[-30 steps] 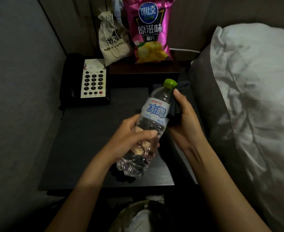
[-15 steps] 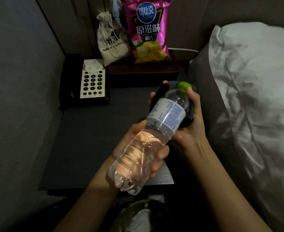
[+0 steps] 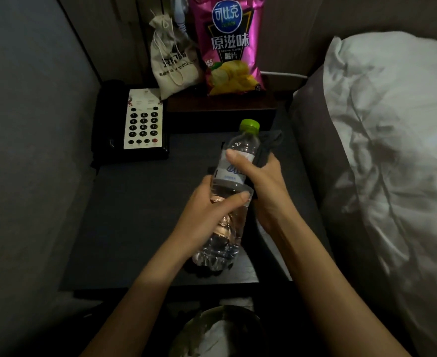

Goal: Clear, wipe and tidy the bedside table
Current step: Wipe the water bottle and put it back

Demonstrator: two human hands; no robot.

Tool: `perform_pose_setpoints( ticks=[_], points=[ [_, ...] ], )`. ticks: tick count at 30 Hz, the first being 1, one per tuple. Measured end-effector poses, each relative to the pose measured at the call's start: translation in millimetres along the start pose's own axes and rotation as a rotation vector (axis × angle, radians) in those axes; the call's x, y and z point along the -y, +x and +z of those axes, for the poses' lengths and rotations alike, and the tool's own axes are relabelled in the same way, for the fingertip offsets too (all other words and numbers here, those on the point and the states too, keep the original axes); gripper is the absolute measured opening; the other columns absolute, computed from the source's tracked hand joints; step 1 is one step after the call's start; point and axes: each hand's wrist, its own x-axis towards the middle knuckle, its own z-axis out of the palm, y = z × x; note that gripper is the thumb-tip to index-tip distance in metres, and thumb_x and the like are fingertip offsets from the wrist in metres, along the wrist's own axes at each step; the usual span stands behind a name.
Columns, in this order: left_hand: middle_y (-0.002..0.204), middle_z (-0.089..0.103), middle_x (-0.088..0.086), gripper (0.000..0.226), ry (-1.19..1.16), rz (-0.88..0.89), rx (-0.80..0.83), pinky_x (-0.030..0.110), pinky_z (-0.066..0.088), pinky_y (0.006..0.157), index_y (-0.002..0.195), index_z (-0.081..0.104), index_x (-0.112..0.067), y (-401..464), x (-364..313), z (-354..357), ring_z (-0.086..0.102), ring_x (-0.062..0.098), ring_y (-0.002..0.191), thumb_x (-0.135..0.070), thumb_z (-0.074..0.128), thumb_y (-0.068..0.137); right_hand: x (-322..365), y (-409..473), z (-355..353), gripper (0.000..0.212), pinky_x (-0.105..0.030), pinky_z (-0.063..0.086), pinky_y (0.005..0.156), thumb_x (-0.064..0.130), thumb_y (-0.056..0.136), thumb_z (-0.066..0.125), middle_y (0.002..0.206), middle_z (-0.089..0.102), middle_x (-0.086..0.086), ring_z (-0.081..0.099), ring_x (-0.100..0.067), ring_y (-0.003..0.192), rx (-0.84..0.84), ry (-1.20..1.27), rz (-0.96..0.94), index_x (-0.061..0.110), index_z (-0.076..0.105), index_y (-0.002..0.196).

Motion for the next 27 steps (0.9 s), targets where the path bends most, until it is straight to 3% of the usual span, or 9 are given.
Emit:
perform_pose_setpoints(
  ticks=[3,7,10,13,17,20,23,25,27],
  points=[
    [0.102,0.069,-0.008,0.054,0.074,-0.011,-0.055,0.028,0.053,0.078,0.110,0.053,-0.032,-1,0,2,0.068,0.003,0.091,-0.052,0.074,0.065,0,1,-2,0.036,-0.035,0.060,0.074,0.006,0.082,0.073,0.092,0.070,-0.014,0.071,-0.026,0.084,-0.024,0.057,-0.006,-0.003,0.060,0.114],
    [0.103,0.074,-0.001,0.072,-0.059,-0.119,0.150,0.033,0.057,0.076,0.120,0.053,-0.026,-1,-4,-5,0.072,0.012,0.092,-0.058,0.075,0.060,2,3,-9,0.032,-0.045,0.059,0.081,0.004,0.083,0.069,0.095,0.066,-0.017,0.067,-0.031,0.088,-0.041,0.240,0.025,-0.005,0.060,0.112],
    [0.104,0.073,0.018,0.057,-0.166,-0.151,0.387,0.038,0.059,0.077,0.121,0.059,-0.017,-6,-7,-14,0.072,0.029,0.091,-0.048,0.071,0.075,9,6,-12,0.056,-0.046,0.058,0.079,0.004,0.083,0.068,0.115,0.060,-0.030,0.063,-0.035,0.092,-0.111,0.466,0.077,-0.011,0.045,0.132],
    [0.098,0.072,0.021,0.040,-0.216,-0.189,0.487,0.041,0.059,0.074,0.109,0.068,-0.020,-11,-8,-19,0.071,0.037,0.086,-0.047,0.070,0.079,15,13,-22,0.079,-0.052,0.052,0.092,0.009,0.074,0.072,0.139,0.048,-0.032,0.058,-0.036,0.107,-0.154,0.631,0.114,-0.006,0.036,0.143],
    [0.091,0.074,0.010,0.047,-0.096,-0.111,0.289,0.039,0.059,0.070,0.103,0.068,-0.016,-8,-2,-11,0.072,0.026,0.078,-0.047,0.077,0.068,11,12,-23,0.077,-0.050,0.050,0.096,0.017,0.071,0.074,0.139,0.051,-0.028,0.059,-0.033,0.110,-0.101,0.637,0.152,-0.003,0.043,0.140],
    [0.092,0.073,-0.005,0.058,0.247,0.057,0.011,0.041,0.058,0.081,0.103,0.064,-0.024,-6,5,-7,0.071,0.010,0.085,-0.057,0.077,0.056,2,9,-16,0.054,-0.046,0.055,0.089,0.018,0.074,0.073,0.109,0.068,-0.017,0.066,-0.028,0.098,-0.045,0.514,0.119,0.002,0.058,0.123],
    [0.086,0.071,-0.015,0.059,0.451,0.147,-0.171,0.036,0.058,0.073,0.101,0.059,-0.032,-4,9,-10,0.068,0.000,0.080,-0.065,0.075,0.054,-5,6,-8,0.032,-0.045,0.056,0.089,0.013,0.077,0.073,0.093,0.071,-0.012,0.068,-0.027,0.091,-0.011,0.349,0.074,0.006,0.065,0.107],
    [0.084,0.071,-0.016,0.058,0.475,0.177,-0.234,0.032,0.057,0.070,0.100,0.059,-0.032,-3,10,-9,0.068,-0.001,0.078,-0.065,0.074,0.055,-10,5,-3,0.029,-0.039,0.059,0.083,0.009,0.077,0.074,0.092,0.071,-0.011,0.069,-0.025,0.089,0.032,0.278,0.043,0.007,0.066,0.105],
    [0.082,0.072,-0.011,0.053,0.323,0.156,-0.216,0.031,0.058,0.066,0.098,0.062,-0.028,-2,8,-6,0.070,0.004,0.076,-0.058,0.075,0.056,-13,2,0,0.026,-0.033,0.058,0.077,0.006,0.079,0.074,0.092,0.072,-0.009,0.069,-0.022,0.087,0.067,0.223,0.018,0.008,0.068,0.104]
  ],
)
